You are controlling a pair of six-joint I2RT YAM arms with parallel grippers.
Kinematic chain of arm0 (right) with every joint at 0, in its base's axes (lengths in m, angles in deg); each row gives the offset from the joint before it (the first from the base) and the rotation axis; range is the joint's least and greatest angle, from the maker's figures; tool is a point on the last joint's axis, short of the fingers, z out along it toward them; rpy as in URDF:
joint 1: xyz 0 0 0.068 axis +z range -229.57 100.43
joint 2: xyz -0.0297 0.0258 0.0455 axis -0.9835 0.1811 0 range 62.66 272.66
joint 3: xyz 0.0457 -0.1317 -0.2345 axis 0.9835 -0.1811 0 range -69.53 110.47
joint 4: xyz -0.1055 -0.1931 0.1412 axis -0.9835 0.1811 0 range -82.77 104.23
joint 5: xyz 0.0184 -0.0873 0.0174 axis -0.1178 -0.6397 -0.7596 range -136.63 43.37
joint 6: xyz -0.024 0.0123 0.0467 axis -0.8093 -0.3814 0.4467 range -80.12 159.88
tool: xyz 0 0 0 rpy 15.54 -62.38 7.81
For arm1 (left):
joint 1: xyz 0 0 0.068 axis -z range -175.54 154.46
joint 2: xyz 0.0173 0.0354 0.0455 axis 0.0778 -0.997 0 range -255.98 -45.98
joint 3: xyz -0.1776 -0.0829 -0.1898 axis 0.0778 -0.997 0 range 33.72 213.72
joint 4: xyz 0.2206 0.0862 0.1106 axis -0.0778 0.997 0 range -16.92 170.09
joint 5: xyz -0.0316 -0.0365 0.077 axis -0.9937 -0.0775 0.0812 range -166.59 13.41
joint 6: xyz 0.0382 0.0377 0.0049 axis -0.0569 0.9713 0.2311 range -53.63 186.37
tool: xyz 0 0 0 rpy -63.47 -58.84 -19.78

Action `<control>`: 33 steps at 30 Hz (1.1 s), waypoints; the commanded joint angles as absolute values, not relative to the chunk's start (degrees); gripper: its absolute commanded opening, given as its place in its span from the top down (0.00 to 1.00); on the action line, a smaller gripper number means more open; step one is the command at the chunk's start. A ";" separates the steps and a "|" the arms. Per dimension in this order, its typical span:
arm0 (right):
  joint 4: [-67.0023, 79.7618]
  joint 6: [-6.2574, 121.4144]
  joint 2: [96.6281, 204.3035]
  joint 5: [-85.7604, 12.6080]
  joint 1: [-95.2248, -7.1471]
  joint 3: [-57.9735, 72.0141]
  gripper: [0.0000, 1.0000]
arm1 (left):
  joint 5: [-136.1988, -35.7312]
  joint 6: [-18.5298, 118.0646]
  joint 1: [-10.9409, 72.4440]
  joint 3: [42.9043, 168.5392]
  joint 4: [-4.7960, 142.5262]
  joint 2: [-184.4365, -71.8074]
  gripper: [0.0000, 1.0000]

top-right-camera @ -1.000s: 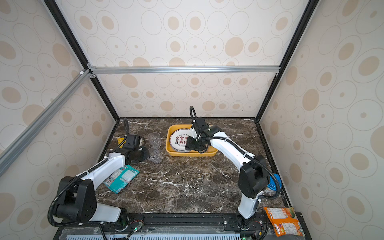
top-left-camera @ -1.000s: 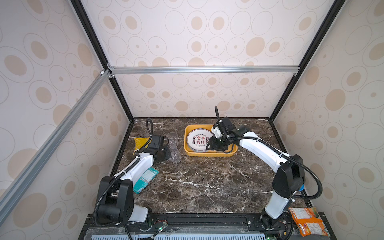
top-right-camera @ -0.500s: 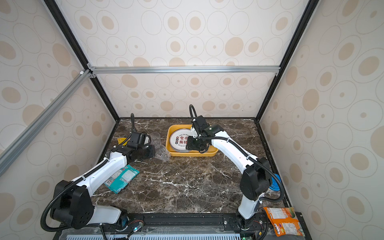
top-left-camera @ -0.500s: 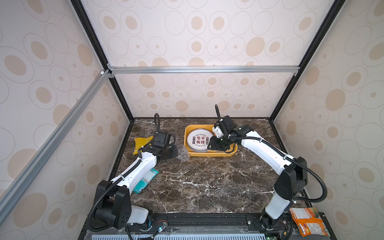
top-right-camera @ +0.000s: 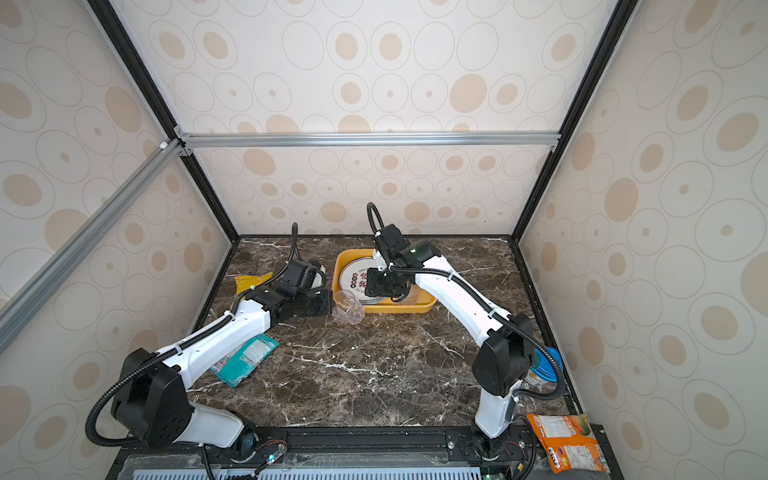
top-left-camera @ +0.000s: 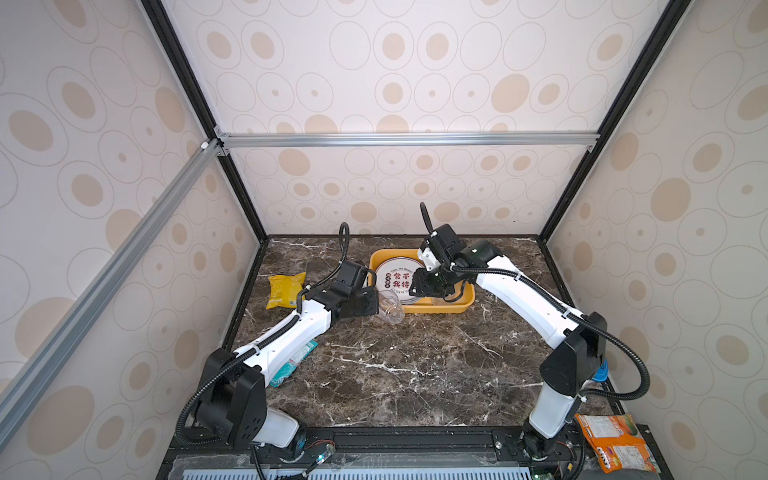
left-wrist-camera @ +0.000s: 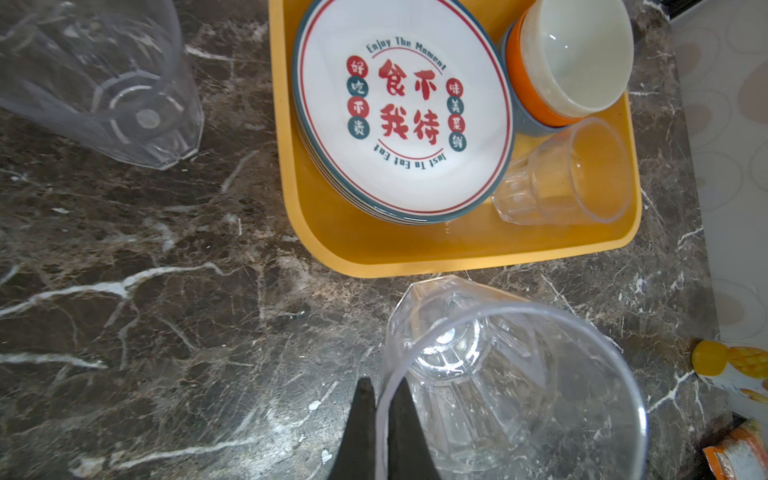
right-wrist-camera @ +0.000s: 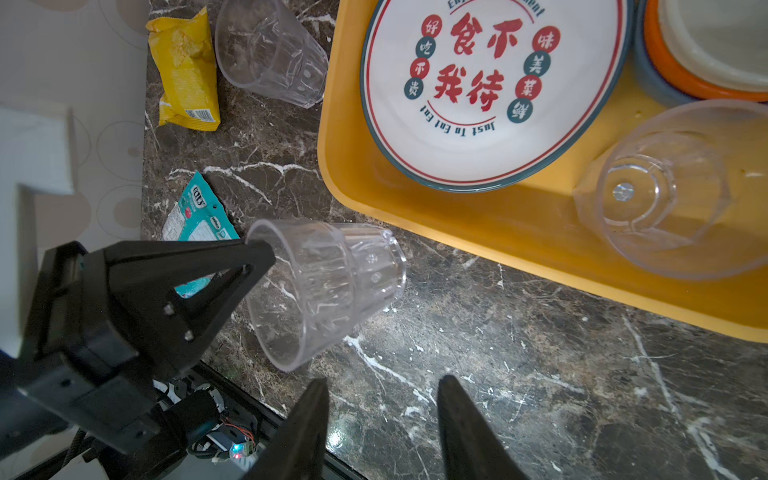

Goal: Place the mixed dishes into the plastic bin
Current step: 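Bring the right gripper to the cup held by the left gripper and grasp it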

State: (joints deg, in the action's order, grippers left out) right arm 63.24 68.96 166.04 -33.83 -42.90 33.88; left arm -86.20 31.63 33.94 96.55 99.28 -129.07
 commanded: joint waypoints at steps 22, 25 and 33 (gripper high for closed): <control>73.40 69.14 178.05 -39.06 -39.76 47.80 0.61 | -86.78 29.47 37.15 101.46 96.82 -129.74 1.00; 73.59 69.24 178.57 -39.64 -39.67 48.21 0.62 | -86.85 29.42 37.16 101.62 96.73 -129.74 1.00; 73.64 69.54 179.58 -39.42 -39.58 48.65 0.67 | -86.94 29.03 37.21 101.79 96.53 -129.50 1.00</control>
State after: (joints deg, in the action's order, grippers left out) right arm 71.59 69.11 178.45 -37.85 -39.93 47.06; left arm -86.68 30.08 36.78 98.71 98.01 -130.47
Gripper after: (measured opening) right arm 0.330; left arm 0.063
